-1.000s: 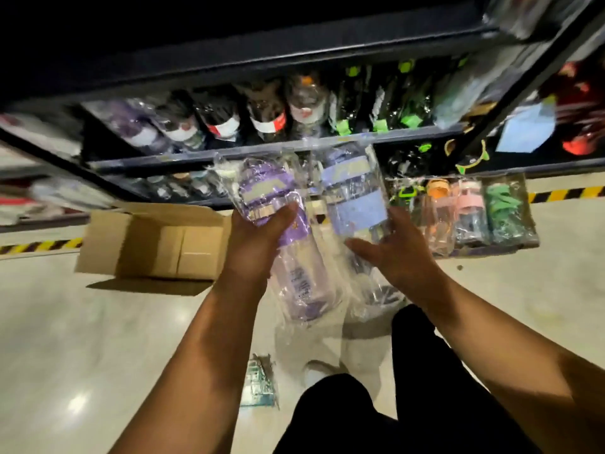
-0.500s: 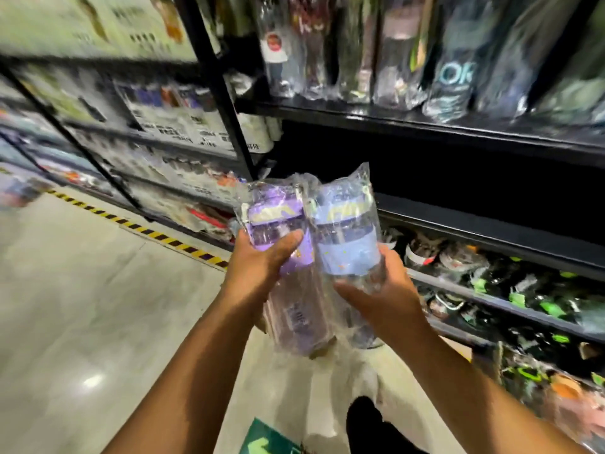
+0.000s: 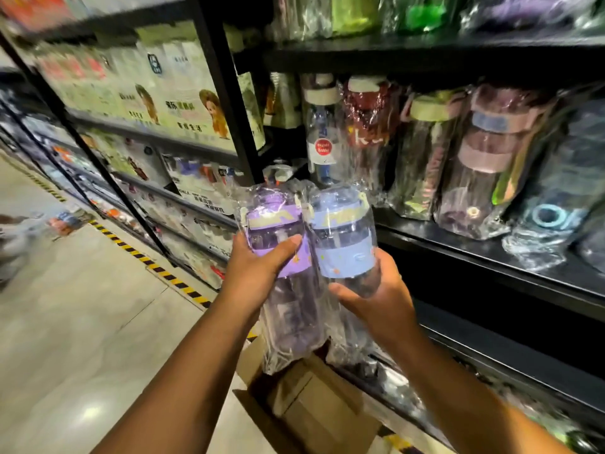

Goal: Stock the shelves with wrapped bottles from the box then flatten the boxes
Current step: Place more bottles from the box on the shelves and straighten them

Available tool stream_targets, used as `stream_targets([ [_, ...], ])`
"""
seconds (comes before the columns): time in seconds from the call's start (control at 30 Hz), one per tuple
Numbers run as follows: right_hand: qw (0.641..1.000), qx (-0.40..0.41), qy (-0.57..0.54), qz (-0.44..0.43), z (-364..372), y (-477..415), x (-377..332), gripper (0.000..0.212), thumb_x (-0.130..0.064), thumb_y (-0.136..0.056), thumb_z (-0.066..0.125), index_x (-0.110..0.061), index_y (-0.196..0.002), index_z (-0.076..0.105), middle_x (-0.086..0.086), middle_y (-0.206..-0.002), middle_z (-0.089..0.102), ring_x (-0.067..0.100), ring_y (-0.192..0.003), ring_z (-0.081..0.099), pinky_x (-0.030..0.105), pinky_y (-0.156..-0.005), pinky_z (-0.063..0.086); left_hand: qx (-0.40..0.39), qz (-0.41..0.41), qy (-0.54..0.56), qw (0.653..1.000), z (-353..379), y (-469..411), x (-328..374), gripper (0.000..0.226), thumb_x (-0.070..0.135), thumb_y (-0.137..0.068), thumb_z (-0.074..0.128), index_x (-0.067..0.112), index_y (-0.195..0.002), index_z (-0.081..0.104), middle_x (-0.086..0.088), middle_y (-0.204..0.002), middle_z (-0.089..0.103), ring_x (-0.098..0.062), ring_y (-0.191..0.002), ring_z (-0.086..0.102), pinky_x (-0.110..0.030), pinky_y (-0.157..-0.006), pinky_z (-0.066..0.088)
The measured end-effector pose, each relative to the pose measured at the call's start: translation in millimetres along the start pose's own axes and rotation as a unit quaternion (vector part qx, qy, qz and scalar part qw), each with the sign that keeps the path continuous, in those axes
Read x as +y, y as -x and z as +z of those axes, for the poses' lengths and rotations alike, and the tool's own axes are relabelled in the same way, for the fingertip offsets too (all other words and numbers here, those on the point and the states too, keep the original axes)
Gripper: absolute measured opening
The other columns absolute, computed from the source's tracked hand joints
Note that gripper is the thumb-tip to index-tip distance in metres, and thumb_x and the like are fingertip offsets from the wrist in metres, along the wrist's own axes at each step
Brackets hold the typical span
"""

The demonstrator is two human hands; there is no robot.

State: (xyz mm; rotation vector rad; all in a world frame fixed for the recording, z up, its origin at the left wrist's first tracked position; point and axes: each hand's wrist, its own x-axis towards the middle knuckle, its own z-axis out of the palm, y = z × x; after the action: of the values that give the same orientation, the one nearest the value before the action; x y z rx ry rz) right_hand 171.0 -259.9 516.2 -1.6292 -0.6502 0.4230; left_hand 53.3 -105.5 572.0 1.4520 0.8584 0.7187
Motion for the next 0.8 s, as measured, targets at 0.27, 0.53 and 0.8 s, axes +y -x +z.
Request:
stream_targets([
  [0.27, 0.998, -0.017, -0.057, -0.007, 35.8, -83.1, -11.9, 0.074, -0.047, -0.055, 0.086, -0.058, -0.116, 0.045, -0.015, -0.132, 0.058, 0.003, -0.118, 0.059, 0.04, -0.102, 0.05, 0.019, 0.026, 0.022, 0.999, -10.7, -72.9, 20.6, 0.079, 0.052, -0.056, 0.088, 0.03, -0.125, 0.055, -0.001, -0.112, 0.074, -0.025, -0.1, 0.073, -0.055, -0.091, 0.056],
  [0.53, 0.997, 0.053, 0.015, -0.05, 79.2, -149.7, -31.6, 0.098, -0.051, -0.064, 0.086, -0.03, -0.145, 0.035, -0.005, -0.141, 0.05, 0.011, -0.126, 0.05, 0.039, -0.105, 0.045, 0.0, 0.056, 0.019, 0.998, -39.7, -129.0, 30.4, 0.087, 0.057, -0.058, 0.09, 0.031, -0.131, 0.049, 0.002, -0.121, 0.07, -0.022, -0.107, 0.07, -0.053, -0.096, 0.053],
  [0.8, 0.987, 0.145, 0.021, -0.062, 133.3, -194.7, -41.7, 0.093, -0.044, -0.069, 0.087, -0.031, -0.145, 0.034, -0.008, -0.137, 0.05, 0.012, -0.127, 0.049, 0.033, -0.105, 0.044, -0.044, 0.102, 0.002, 0.994, -75.6, -162.3, 28.6, 0.062, 0.022, -0.075, 0.087, 0.015, -0.127, 0.053, -0.002, -0.113, 0.072, -0.015, -0.101, 0.071, -0.043, -0.098, 0.054],
])
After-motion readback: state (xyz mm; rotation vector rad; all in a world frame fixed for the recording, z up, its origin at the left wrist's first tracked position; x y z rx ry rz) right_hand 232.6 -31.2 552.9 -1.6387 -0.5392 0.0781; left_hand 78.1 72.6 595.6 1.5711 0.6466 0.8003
